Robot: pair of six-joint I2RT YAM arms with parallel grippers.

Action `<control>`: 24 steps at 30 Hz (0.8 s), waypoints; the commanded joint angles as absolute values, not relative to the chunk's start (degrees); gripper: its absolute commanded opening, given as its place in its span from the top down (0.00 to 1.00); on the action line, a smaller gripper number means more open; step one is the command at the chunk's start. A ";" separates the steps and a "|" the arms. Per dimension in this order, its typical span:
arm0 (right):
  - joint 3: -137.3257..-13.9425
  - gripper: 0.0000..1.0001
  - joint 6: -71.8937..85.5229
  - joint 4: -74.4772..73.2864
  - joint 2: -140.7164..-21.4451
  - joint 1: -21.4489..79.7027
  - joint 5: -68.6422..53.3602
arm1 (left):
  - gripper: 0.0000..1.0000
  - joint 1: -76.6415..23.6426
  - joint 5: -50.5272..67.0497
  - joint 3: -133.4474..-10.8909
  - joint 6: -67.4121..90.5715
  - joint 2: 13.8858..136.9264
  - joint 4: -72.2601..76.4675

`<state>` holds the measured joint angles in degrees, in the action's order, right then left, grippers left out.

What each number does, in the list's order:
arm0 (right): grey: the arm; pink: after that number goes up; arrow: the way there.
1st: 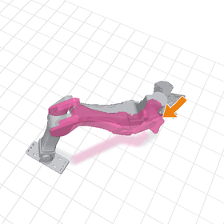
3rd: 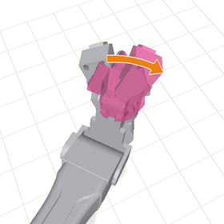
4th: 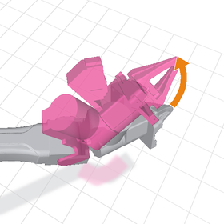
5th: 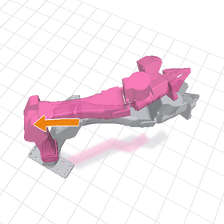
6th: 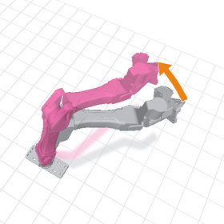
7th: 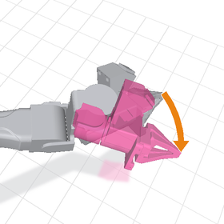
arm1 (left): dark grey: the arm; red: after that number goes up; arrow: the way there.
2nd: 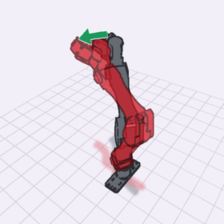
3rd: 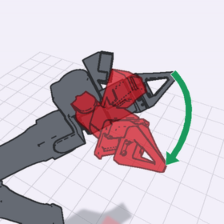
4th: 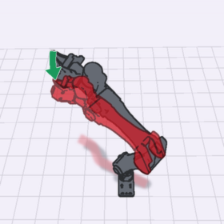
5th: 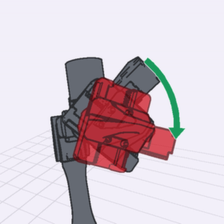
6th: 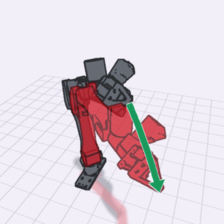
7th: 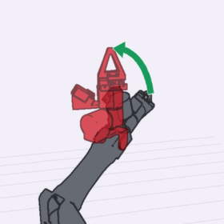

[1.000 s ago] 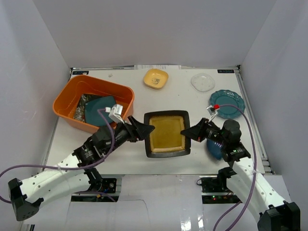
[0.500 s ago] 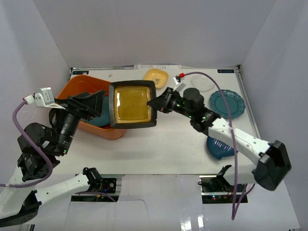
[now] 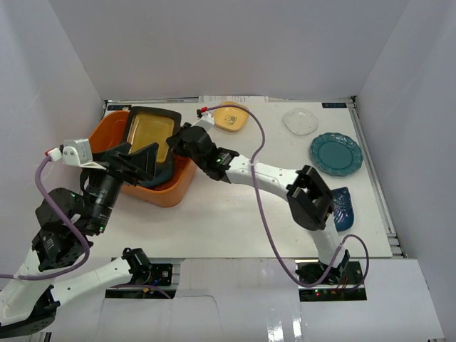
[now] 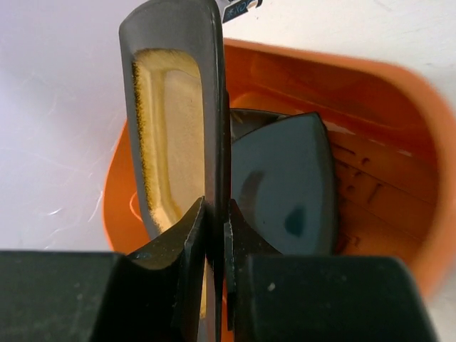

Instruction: Place the plates into the plastic bin on the countertop

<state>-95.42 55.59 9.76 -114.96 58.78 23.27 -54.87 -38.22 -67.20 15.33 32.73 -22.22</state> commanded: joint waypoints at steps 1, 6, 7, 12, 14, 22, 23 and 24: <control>-108.69 0.92 58.36 13.90 -119.43 61.17 31.37 | 0.02 -54.84 -37.79 -66.80 13.45 29.97 -21.01; -118.28 0.92 61.08 8.80 -127.78 62.40 31.38 | 0.02 -54.84 -38.23 -66.01 12.39 27.51 -20.83; -118.47 0.92 62.22 8.53 -128.31 62.32 31.64 | 0.02 -54.93 -38.23 -65.74 12.22 27.34 -20.83; -118.21 0.92 65.13 7.39 -131.04 62.84 33.57 | 0.02 -54.93 -37.97 -64.78 11.95 26.63 -20.83; -118.48 0.92 65.91 6.60 -132.09 62.93 33.49 | 0.02 -54.84 -37.79 -64.42 11.95 26.54 -20.83; -116.99 0.38 61.18 4.57 -131.40 63.28 33.92 | 0.02 -54.84 -37.44 -63.19 12.22 26.89 -20.83; -116.98 0.34 59.87 4.40 -130.96 63.28 34.01 | 0.02 -54.84 -37.27 -63.19 12.30 27.07 -20.83; -117.07 0.27 59.24 3.96 -130.78 63.37 34.01 | 0.02 -54.93 -37.09 -63.19 12.39 27.16 -20.83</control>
